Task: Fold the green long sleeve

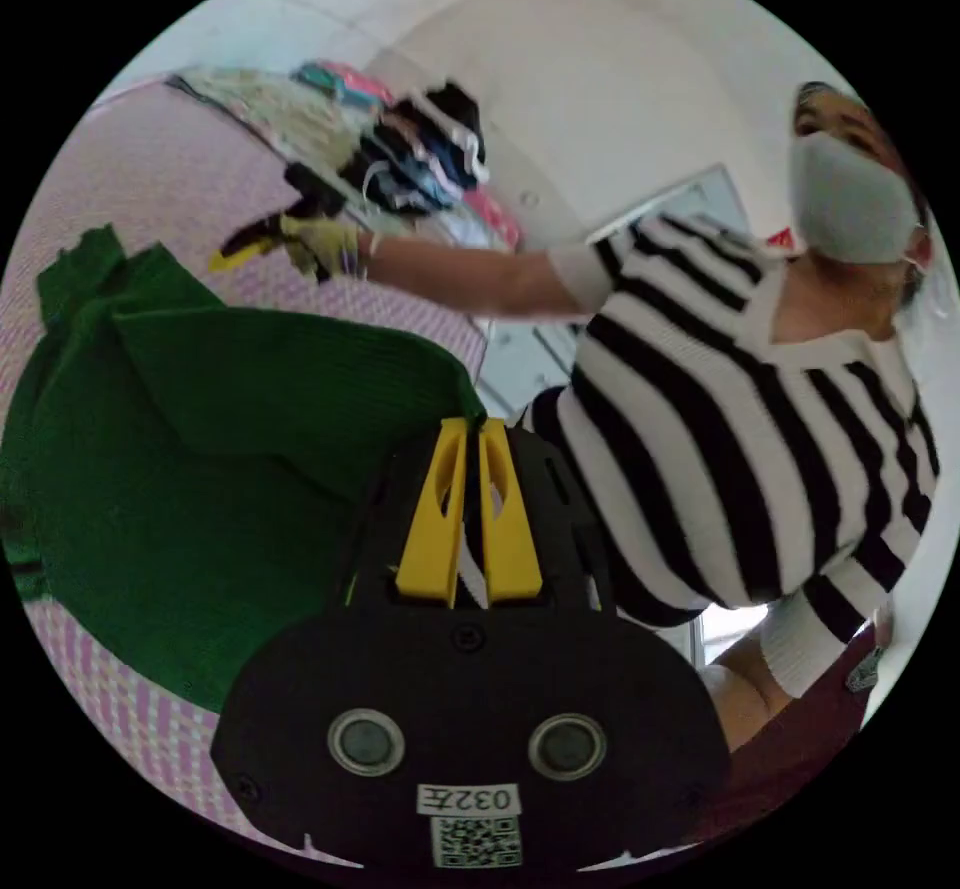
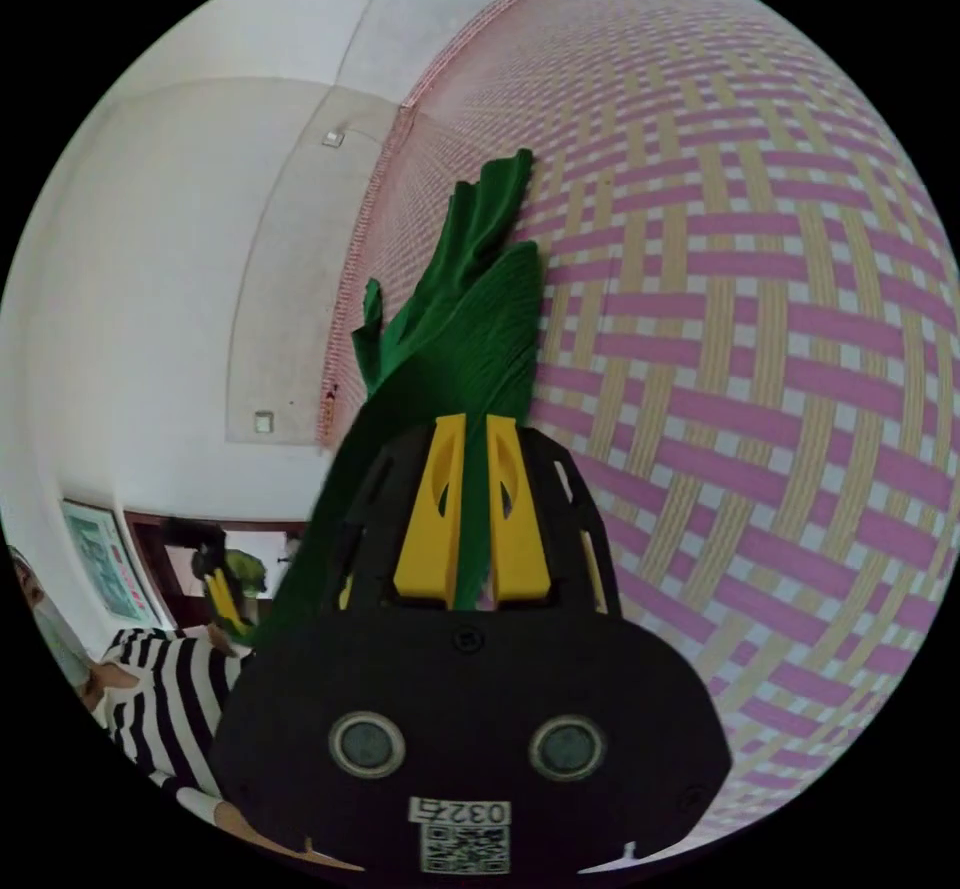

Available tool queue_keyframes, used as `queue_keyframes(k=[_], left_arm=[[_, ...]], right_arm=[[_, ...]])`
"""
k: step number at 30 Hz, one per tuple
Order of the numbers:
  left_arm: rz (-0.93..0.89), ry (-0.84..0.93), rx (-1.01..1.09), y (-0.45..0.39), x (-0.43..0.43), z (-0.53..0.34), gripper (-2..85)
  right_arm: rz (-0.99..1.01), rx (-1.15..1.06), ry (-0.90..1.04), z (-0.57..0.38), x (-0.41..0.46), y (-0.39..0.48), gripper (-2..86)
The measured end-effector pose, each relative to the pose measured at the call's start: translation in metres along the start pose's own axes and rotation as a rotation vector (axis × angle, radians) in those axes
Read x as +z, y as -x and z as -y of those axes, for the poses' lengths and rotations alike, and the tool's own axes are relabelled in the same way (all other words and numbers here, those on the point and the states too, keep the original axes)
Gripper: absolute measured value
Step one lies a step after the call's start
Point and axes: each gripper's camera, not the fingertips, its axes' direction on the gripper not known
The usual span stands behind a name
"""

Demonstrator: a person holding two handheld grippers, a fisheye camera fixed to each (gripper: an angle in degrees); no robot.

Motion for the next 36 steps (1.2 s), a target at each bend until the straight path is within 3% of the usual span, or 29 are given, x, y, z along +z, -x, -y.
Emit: queue_keyframes(k=[2, 7, 16, 20, 24, 36], left_arm=[[-0.036, 0.222, -0.03, 0.028, 0.062, 0.006, -1.3], [-0.091, 0.353, -0.091, 0.054, 0.114, -0.004, -1.3], [-0.066, 0.418, -0.06, 0.038, 0.108, -0.009, -1.3], [-0.113, 0.428, -0.075, 0.044, 0.108, -0.014, -1.3], [-0.125, 0.389, -0.084, 0.043, 0.095, -0.019, -1.3], [-0.26, 0.466, -0.087, 0.05, 0.09, 0.003, -1.3]], right_arm=[[0.061, 0.047, -0.016, -0.012, -0.003, -0.01, 6.9], [0.12, 0.078, -0.003, -0.022, 0.002, -0.01, 9.2], [0.09, 0.036, -0.008, 0.021, 0.032, 0.022, 9.6], [-0.033, 0.029, 0.027, 0.049, 0.048, 0.043, 0.7], [-0.092, 0.004, 0.076, 0.058, 0.046, 0.056, -0.6], [-0.208, 0.084, 0.156, 0.047, 0.069, 0.022, -0.8]])
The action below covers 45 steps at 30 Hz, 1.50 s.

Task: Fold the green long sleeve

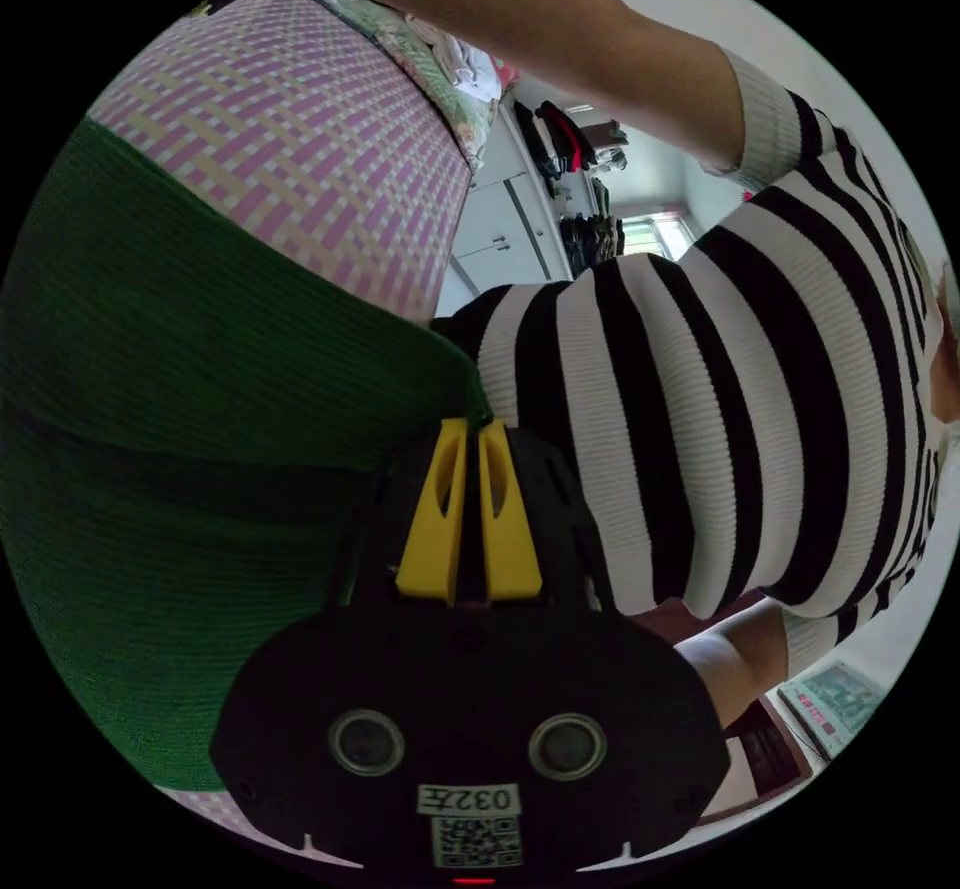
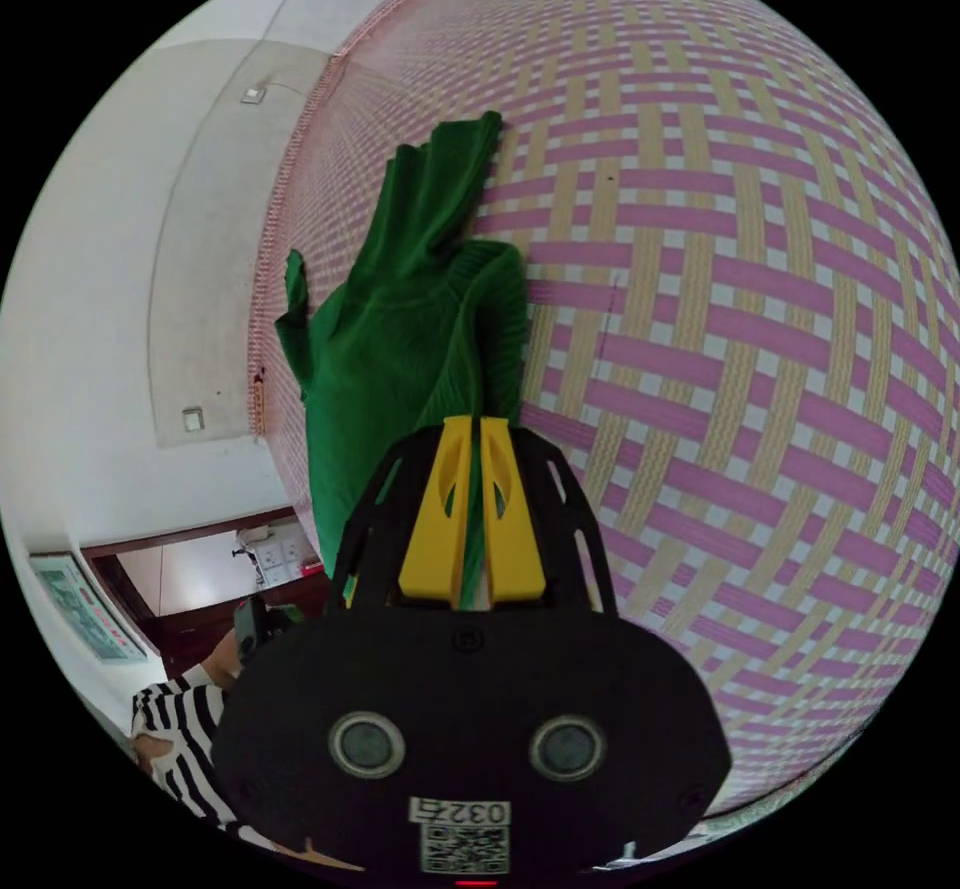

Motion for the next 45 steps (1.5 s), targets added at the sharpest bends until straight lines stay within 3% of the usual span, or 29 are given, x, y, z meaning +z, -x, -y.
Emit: queue_keyframes(k=[7, 13, 18, 26, 28, 34, 45], left_arm=[[0.055, 0.183, -0.052, 0.0, 0.016, 0.03, -0.2], [0.07, 0.259, -0.105, -0.003, 0.043, 0.032, 5.5], [0.009, 0.107, -0.095, -0.022, 0.028, 0.0, 3.1], [-0.072, -0.757, -0.42, 0.005, -0.058, -0.132, 0.5], [-0.103, -0.847, -0.427, 0.008, -0.061, -0.142, -0.2], [-0.061, -0.769, -0.453, 0.011, -0.049, -0.12, -1.0], [-0.07, -0.689, -0.453, 0.005, -0.047, -0.124, -0.9]], right_arm=[[-0.01, -0.024, -0.076, -0.022, 0.017, -0.004, 4.5], [-0.023, -0.092, -0.153, -0.108, 0.014, 0.018, 7.1], [0.057, -0.153, -0.11, -0.218, 0.059, 0.019, 5.8], [0.159, -0.07, -0.143, -0.392, 0.135, 0.029, 5.6], [0.13, -0.056, -0.169, -0.413, 0.143, 0.03, 5.6], [0.077, -0.125, -0.232, -0.433, 0.166, 0.051, 5.8], [-0.102, -0.002, -0.31, -0.445, 0.197, 0.072, 5.9]])
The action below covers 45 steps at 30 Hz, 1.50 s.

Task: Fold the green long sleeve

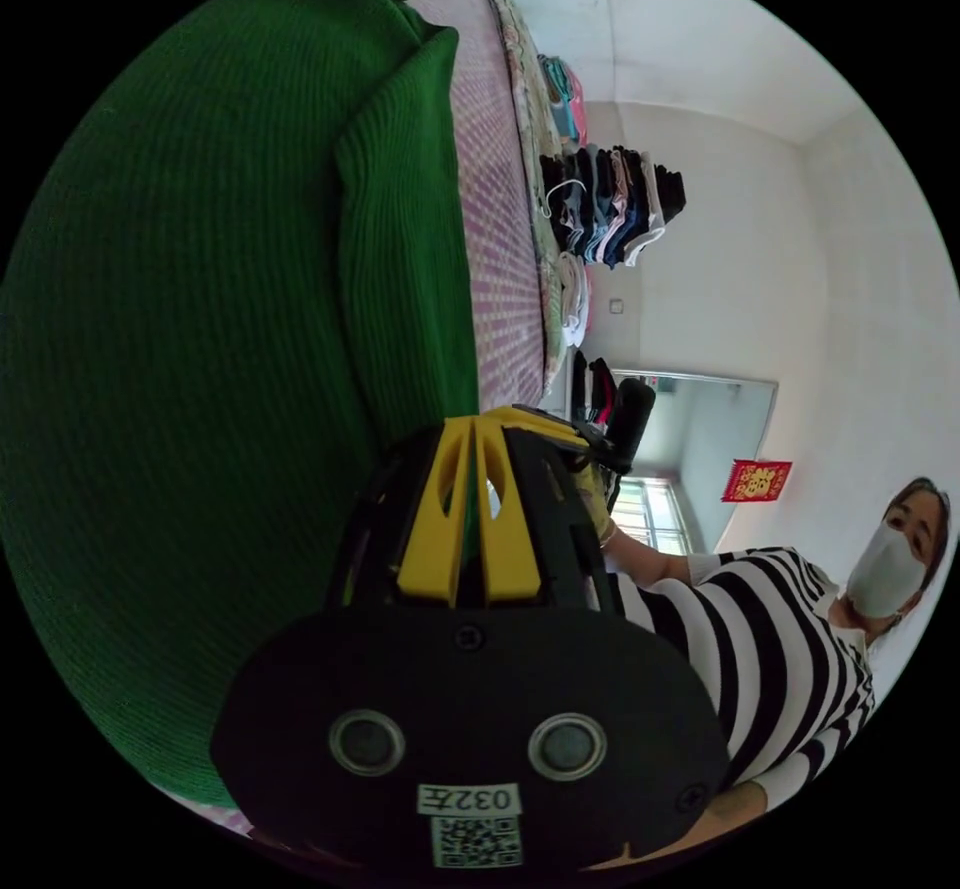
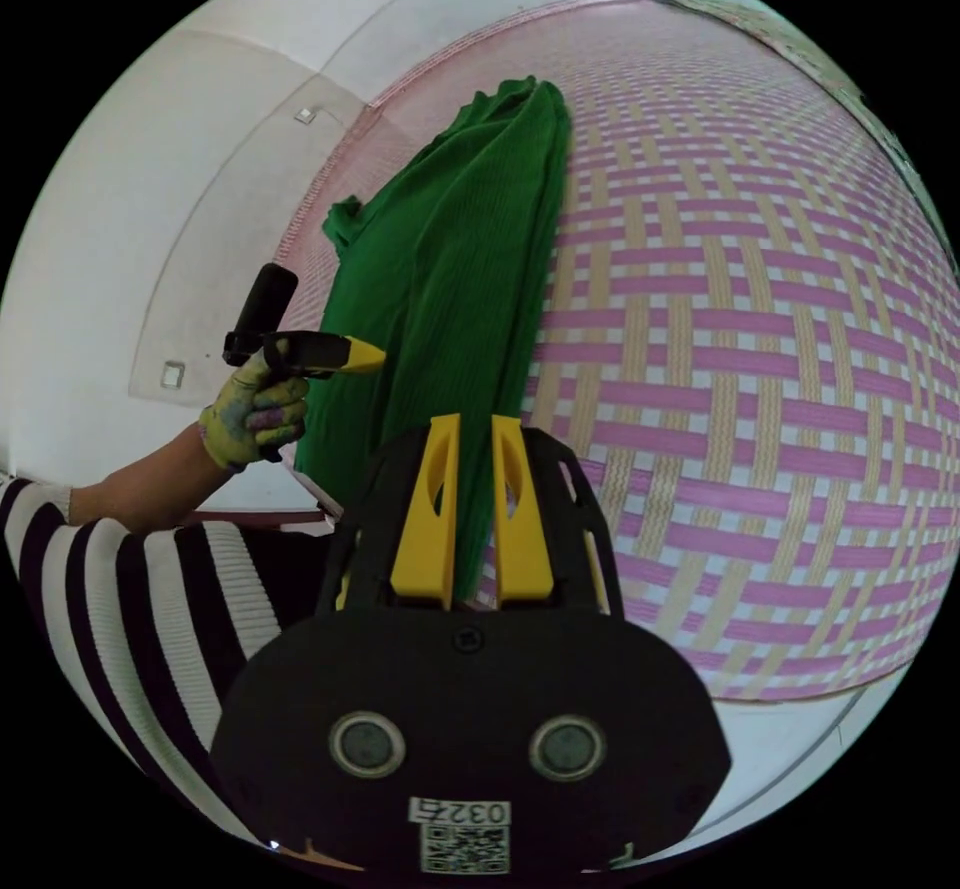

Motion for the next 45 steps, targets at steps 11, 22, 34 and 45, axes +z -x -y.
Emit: queue_keyframes(k=[11, 22, 34, 45], left_arm=[[0.045, 0.079, 0.021, -0.009, -0.004, 0.003, -0.9], [0.023, 0.102, 0.043, -0.022, -0.007, 0.016, -0.9], [0.054, 0.081, 0.045, -0.013, -0.012, 0.021, -0.9], [0.064, -0.579, -0.209, 0.052, -0.224, -0.033, 0.0]], right_arm=[[0.012, 0.035, -0.024, -0.017, 0.012, 0.012, -0.7], [0.007, 0.145, -0.039, -0.038, 0.045, -0.019, -0.9], [-0.149, -0.047, 0.088, -0.029, 0.097, 0.028, -1.0], [-0.007, 0.0, 0.006, -0.005, 0.072, 0.026, -1.0]])
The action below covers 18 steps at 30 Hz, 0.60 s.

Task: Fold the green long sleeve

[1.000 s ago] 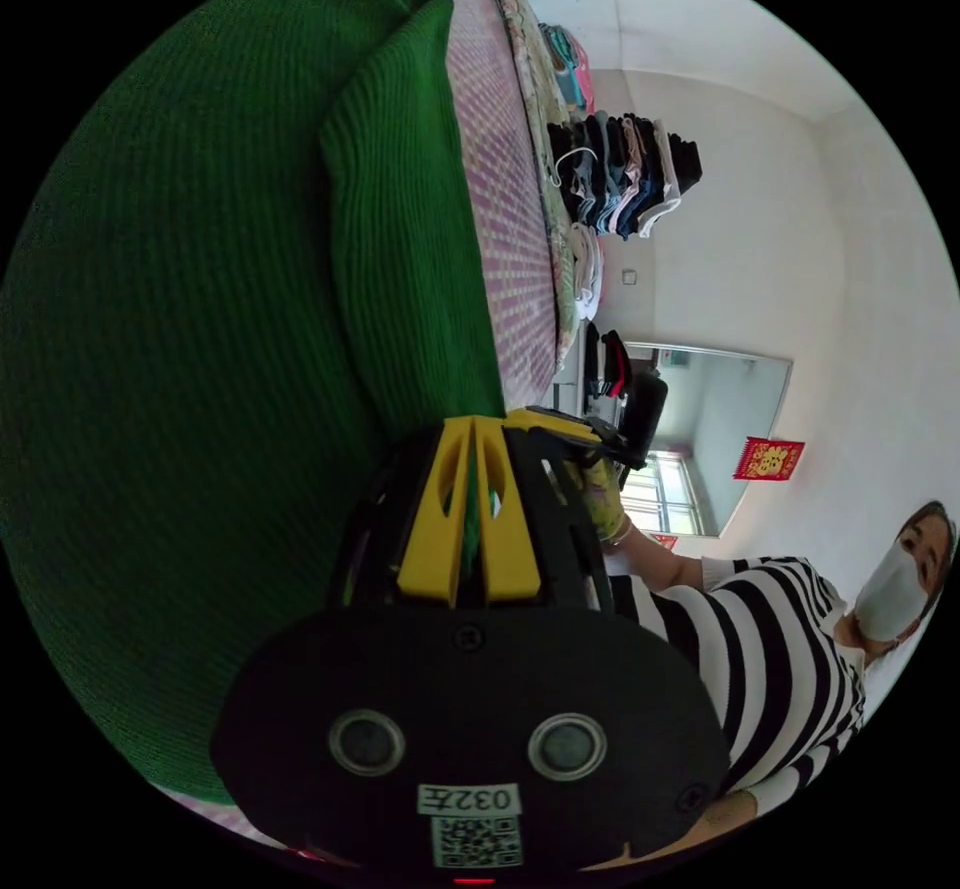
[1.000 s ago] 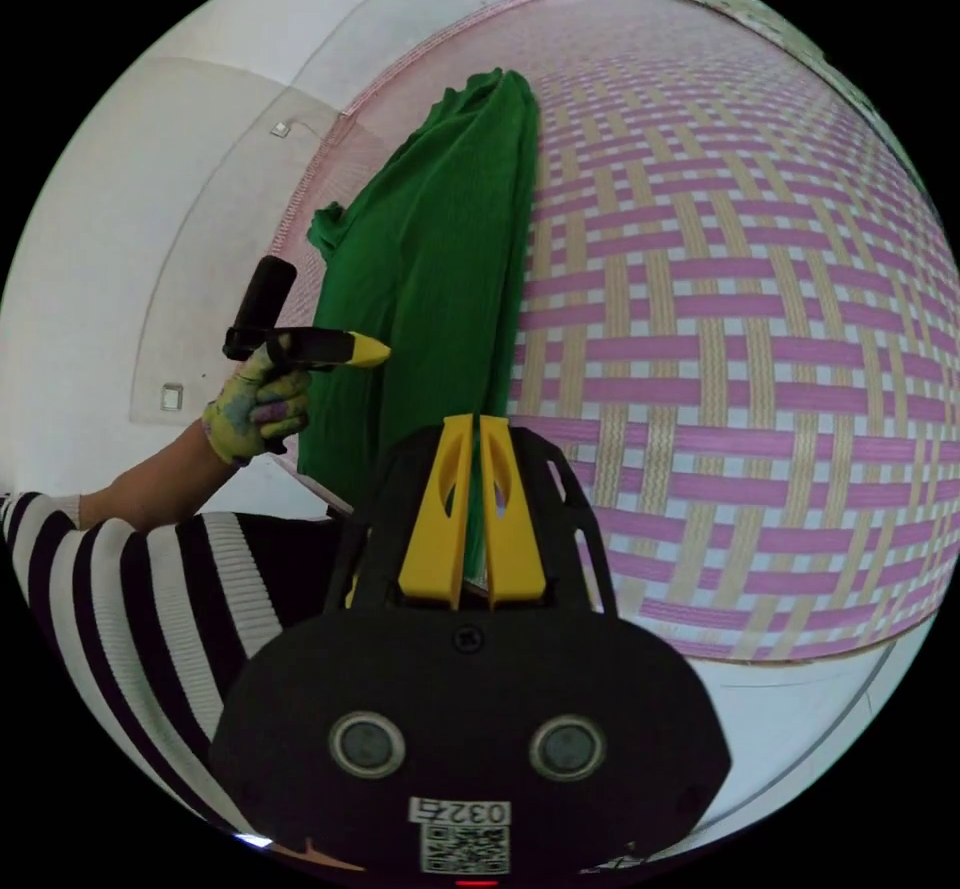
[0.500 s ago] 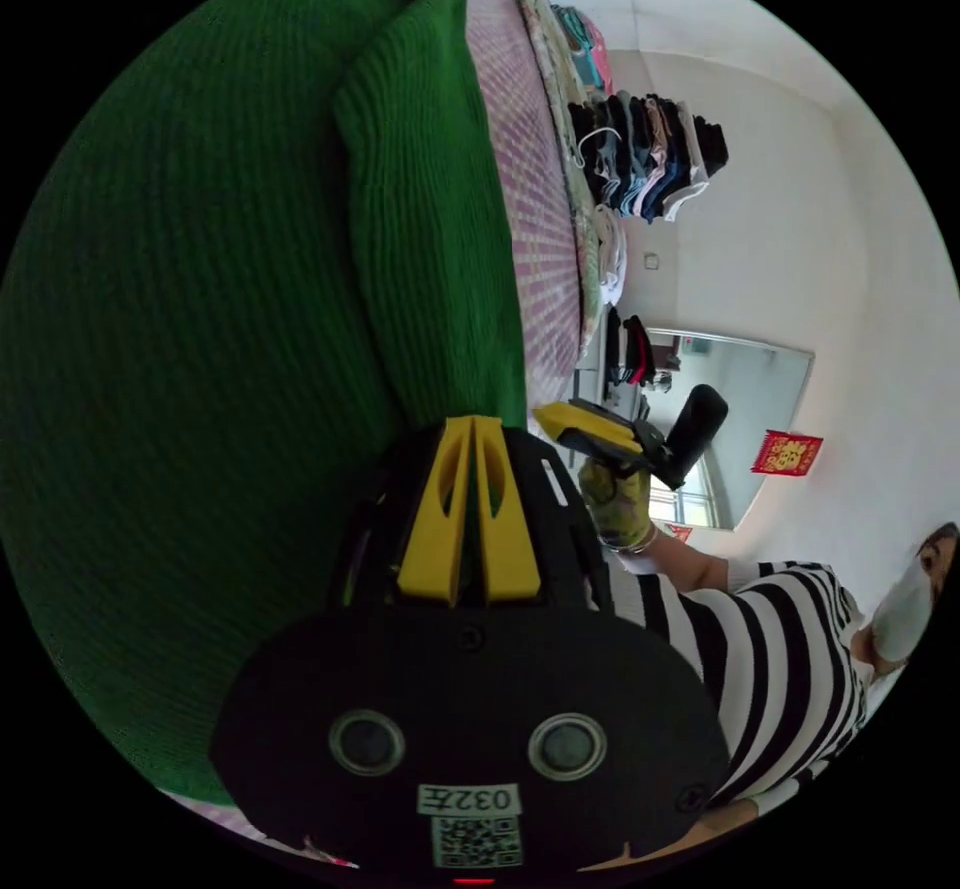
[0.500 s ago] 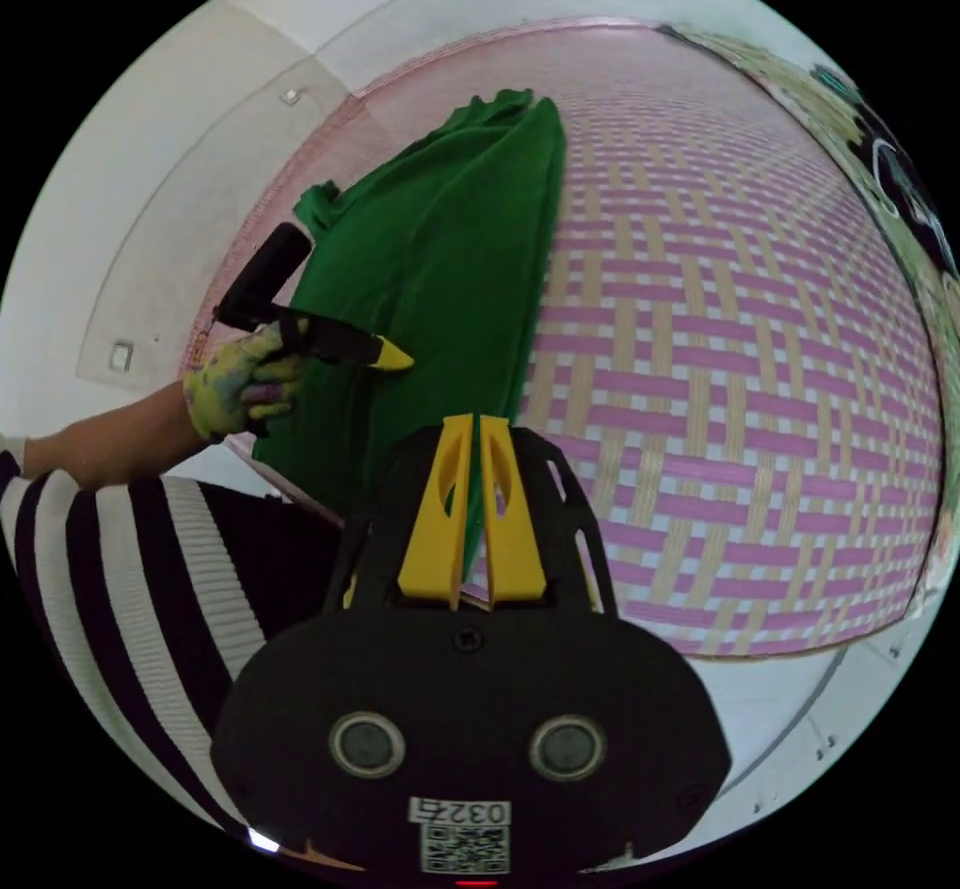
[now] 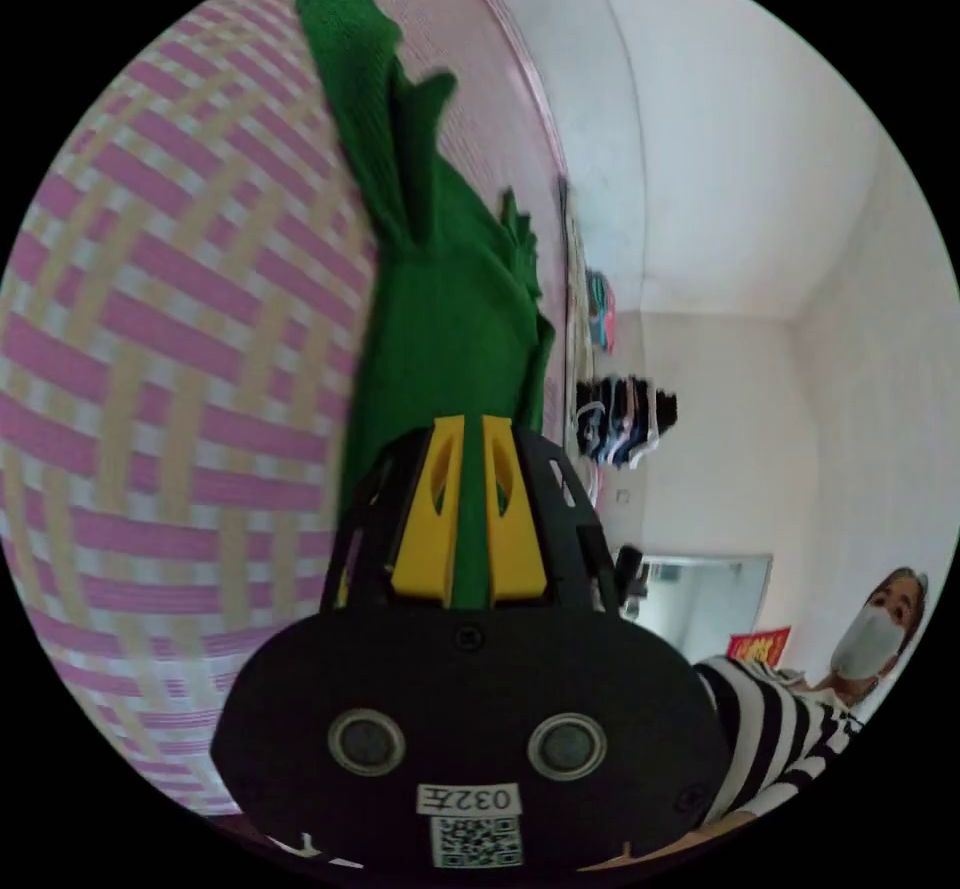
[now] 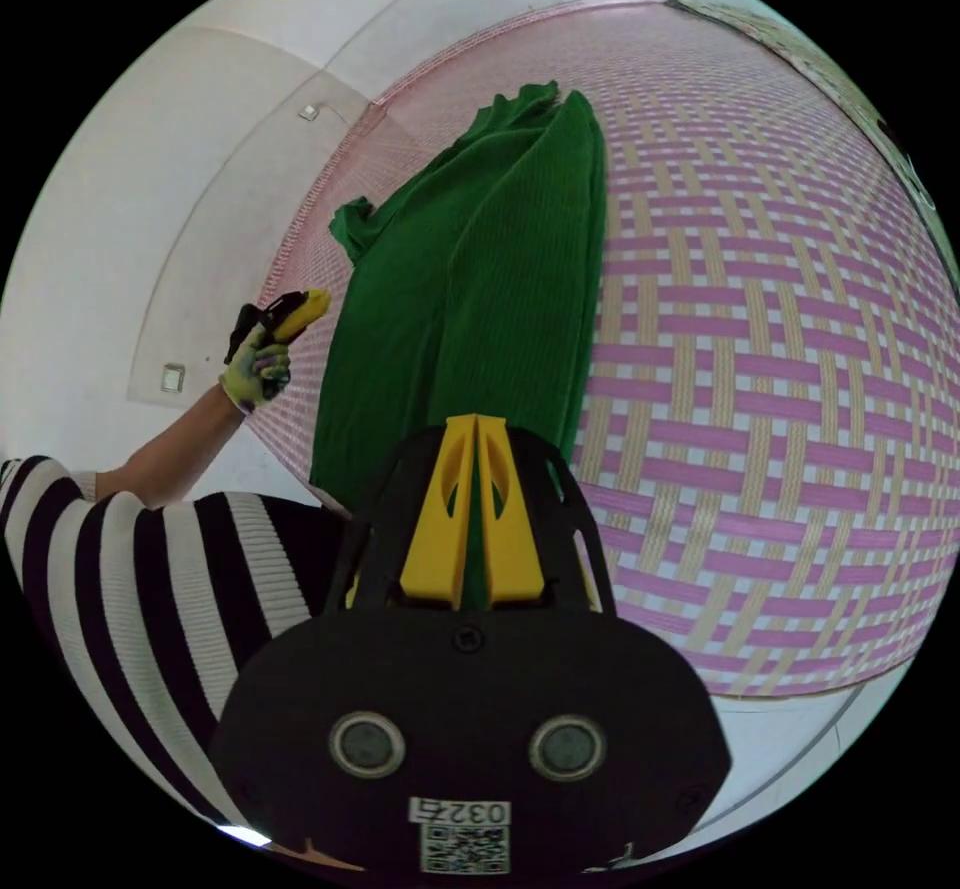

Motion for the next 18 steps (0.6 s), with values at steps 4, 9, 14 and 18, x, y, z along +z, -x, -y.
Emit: queue_keyframes(k=[4, 9, 14, 18], left_arm=[[-0.052, -0.165, -0.088, 0.026, -0.049, 0.043, 2.6], [-0.041, -0.275, -0.143, 0.044, -0.077, 0.109, 3.6], [-0.021, -0.367, -0.176, 0.068, -0.097, 0.202, 5.7], [0.078, -0.396, -0.19, 0.084, -0.104, 0.265, 7.4]], right_arm=[[0.004, 0.007, 0.01, 0.012, 0.008, 0.007, -1.0], [-0.023, 0.011, 0.035, 0.028, 0.017, 0.024, -1.0], [-0.029, 0.037, 0.052, 0.052, 0.025, 0.036, -1.0], [-0.018, 0.083, 0.058, 0.066, 0.03, 0.038, -1.0]])
